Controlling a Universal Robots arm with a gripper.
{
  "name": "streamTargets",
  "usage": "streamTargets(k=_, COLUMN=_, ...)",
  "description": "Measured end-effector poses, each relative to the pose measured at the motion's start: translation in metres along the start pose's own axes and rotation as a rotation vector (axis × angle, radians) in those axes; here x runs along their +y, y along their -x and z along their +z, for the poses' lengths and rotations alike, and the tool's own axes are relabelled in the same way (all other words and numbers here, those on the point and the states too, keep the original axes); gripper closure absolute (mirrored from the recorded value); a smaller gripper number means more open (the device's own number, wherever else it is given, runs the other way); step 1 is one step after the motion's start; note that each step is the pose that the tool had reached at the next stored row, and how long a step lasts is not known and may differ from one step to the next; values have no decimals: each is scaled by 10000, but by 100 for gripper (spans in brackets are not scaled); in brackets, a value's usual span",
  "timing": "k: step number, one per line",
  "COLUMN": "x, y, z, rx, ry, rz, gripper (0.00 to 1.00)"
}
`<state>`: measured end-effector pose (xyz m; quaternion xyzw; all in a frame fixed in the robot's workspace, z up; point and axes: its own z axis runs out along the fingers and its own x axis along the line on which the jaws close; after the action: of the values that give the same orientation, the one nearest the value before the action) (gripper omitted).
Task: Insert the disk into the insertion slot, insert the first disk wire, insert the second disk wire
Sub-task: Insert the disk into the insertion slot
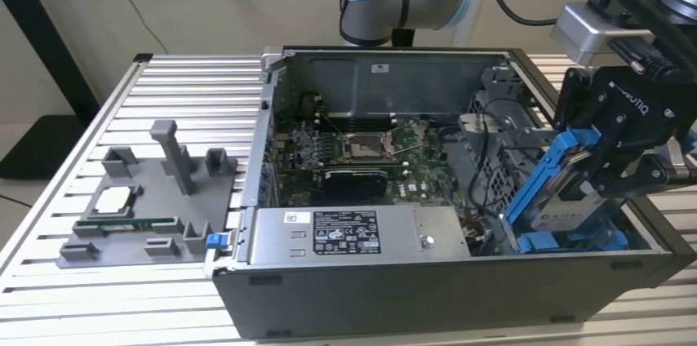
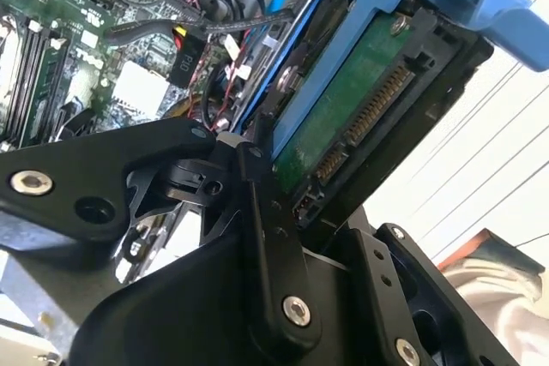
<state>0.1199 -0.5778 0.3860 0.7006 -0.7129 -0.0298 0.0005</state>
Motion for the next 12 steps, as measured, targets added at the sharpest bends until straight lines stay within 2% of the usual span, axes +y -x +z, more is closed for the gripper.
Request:
streamTargets(k=5, x=0, y=1, z=1, rx=-15, ry=-1, rz=-2, gripper=100)
streamTargets(k=6, x=0, y=0, z=0, rx=-13, ry=0, rz=-1, gripper=0)
streamTargets(k=12, x=0, y=1, z=0, rx=-23, ry=0, rz=-1, gripper=0)
